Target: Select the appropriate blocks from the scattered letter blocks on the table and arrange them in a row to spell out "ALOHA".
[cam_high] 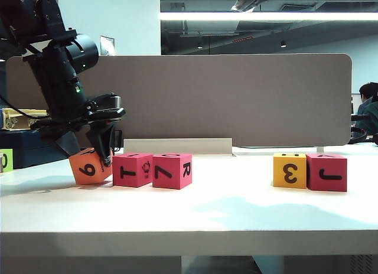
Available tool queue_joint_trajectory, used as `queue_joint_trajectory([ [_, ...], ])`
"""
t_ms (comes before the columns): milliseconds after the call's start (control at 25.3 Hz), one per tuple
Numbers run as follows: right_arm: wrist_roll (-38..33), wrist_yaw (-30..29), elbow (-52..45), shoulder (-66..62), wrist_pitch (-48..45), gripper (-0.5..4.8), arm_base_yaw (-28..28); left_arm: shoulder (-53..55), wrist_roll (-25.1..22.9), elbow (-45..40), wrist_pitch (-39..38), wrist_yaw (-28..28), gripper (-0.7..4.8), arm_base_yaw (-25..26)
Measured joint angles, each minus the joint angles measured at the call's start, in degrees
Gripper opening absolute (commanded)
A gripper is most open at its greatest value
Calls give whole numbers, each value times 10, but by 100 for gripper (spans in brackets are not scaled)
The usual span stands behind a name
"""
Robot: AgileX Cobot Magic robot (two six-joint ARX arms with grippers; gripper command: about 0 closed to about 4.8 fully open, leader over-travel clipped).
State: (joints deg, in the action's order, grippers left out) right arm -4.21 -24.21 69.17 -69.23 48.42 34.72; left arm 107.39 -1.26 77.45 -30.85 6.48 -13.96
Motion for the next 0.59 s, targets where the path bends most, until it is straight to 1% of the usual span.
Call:
queue_joint_trajectory([
  [40, 0, 0, 0, 0, 0, -4, 0, 0, 0, 0, 0, 0, 354, 0],
  [198, 0, 0, 0, 0, 1, -4, 0, 0, 0, 0, -1, 20, 360, -2],
  [317, 0, 0, 0, 0, 1, -4, 0, 0, 0, 0, -1, 24, 414, -2],
  [515, 0, 0, 0, 0, 2, -4, 0, 0, 1, 3, -5, 24, 414, -2],
  [594, 0, 0, 0, 0, 3, -4, 0, 1, 0, 21, -16, 20, 414, -2],
])
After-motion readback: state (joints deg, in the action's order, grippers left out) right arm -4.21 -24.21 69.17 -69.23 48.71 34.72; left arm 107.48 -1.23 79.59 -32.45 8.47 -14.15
